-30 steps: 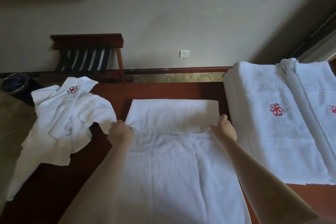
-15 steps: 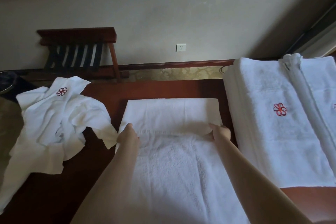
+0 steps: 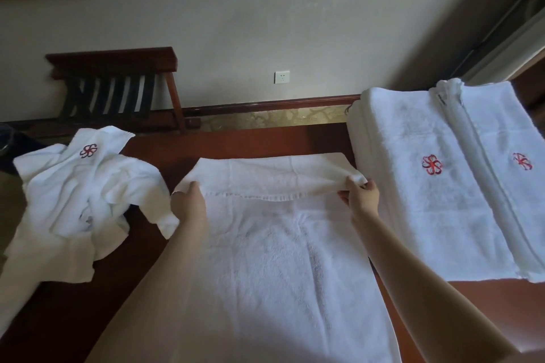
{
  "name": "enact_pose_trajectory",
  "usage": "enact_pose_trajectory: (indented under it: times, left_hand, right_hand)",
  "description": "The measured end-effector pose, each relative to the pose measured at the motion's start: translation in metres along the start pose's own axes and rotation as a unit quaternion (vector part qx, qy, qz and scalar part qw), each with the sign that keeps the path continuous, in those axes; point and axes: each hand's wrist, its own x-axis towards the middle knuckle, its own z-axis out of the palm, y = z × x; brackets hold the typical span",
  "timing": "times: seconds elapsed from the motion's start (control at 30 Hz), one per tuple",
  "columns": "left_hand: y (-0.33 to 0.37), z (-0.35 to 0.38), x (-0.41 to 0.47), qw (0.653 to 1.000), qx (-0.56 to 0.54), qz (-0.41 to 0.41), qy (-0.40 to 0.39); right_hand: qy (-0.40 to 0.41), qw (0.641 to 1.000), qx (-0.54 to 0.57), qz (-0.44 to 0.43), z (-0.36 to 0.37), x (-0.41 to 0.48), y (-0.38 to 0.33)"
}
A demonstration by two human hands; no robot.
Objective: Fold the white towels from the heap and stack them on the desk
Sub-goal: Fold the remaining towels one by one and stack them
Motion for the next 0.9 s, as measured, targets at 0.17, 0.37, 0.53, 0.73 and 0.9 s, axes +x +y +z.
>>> enact_pose_trajectory:
  times: [0.17, 0.37, 0.53, 0.73, 0.9]
  left_hand:
    - [-0.041, -0.034, -0.018, 0.990, 0.125, 0.062, 0.019]
    - [-0.078, -0.044, -0.013, 0.978, 0.164, -0.065, -0.114]
    - [-0.083, -0.047, -0.006, 0.980, 0.109, -0.128, -0.106]
    - [-0.063, -0.038, -0.016, 0.964, 0.259, -0.028, 0.056]
    - [-0.034, -0.024, 0.010, 0.934, 0.342, 0.102, -0.023]
  right_hand:
    - [0.032, 0.995, -0.095, -0.028, -0.018, -0.011, 0.027]
    - [0.025, 0.972, -0.234, 0.014, -0.030, -0.012, 0.050]
    - [0.058, 0.915, -0.399, 0.002, -0.037, -0.024, 0.052]
    - [-0.004, 0.875, -0.461, -0.149, -0.012, -0.041, 0.048]
    - [-0.163, 0.825, -0.504, -0.196, 0.032, -0.046, 0.036]
